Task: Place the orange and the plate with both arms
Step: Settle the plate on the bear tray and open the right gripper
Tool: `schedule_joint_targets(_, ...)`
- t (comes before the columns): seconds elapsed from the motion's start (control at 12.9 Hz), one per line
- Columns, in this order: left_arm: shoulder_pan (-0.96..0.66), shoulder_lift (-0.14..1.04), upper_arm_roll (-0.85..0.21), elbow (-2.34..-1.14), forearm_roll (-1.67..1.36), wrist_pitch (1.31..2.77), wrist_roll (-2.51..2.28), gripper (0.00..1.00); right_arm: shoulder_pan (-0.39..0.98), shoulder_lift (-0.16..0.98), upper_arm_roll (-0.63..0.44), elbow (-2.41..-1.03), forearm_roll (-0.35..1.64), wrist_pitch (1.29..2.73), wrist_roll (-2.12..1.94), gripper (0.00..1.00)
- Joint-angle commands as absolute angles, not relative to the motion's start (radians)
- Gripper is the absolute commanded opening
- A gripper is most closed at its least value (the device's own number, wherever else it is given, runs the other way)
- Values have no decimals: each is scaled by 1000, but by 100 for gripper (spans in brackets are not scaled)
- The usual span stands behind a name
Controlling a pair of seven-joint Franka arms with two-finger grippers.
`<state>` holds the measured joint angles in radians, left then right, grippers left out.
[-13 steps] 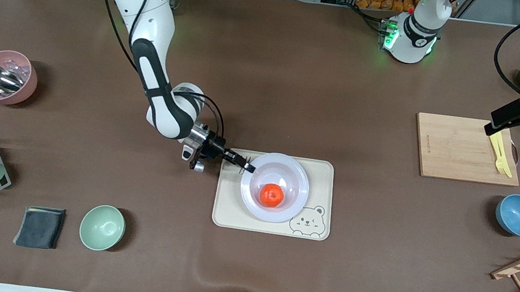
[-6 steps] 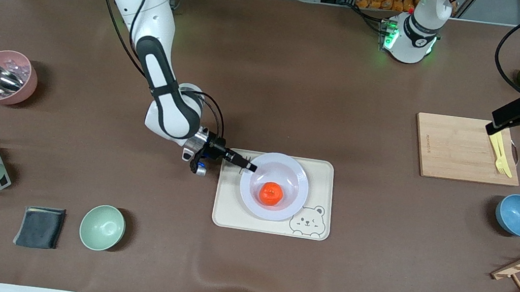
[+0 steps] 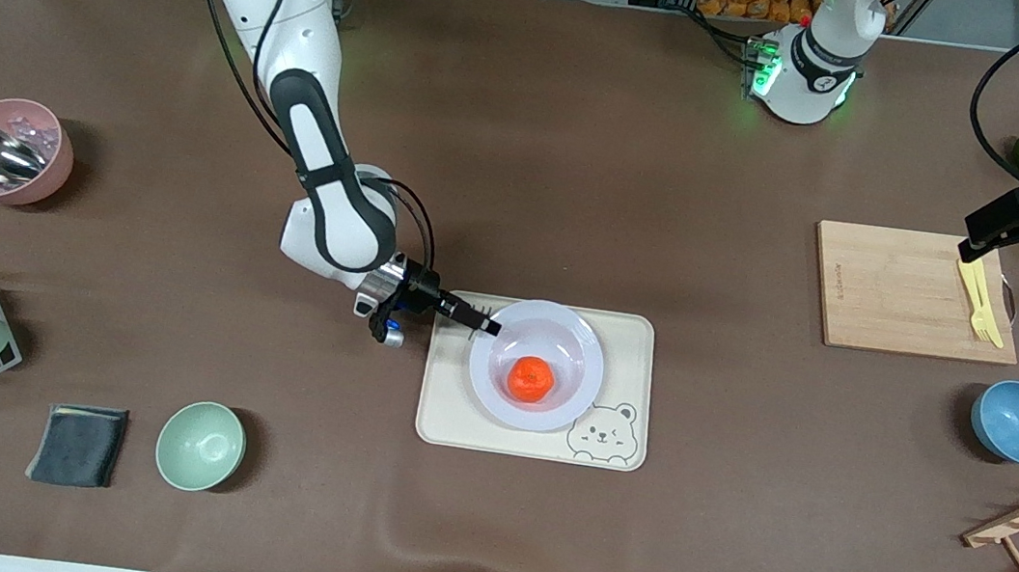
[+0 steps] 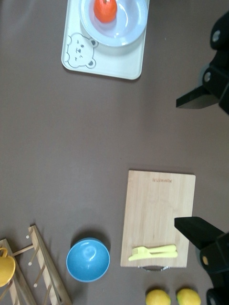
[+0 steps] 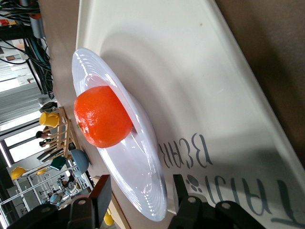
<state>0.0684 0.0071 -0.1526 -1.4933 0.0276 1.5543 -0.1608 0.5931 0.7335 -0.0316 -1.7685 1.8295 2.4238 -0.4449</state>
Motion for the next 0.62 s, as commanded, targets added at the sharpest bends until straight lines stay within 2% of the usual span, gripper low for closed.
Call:
schedule_joint_targets(0.0, 77, -14, -167, -1502, 58, 1537, -164, 100, 586, 730, -26, -1756, 1749, 2430, -353, 60)
schedule_joint_targets(0.23, 77, -12, -167, -1503, 58, 1537, -164, 100, 583, 713, -26, -1759, 1674, 2427, -254, 60)
schedule_joint_targets(0.31, 77, -12, -167, -1503, 58, 1537, -164, 100, 578, 704, -26, -1759, 1613, 2424, -201, 65)
schedule_joint_targets(0.54, 78, -6, -166, -1506, 46, 1537, -163, 100, 571, 638, -26, -1772, 1426, 2416, 12, 66)
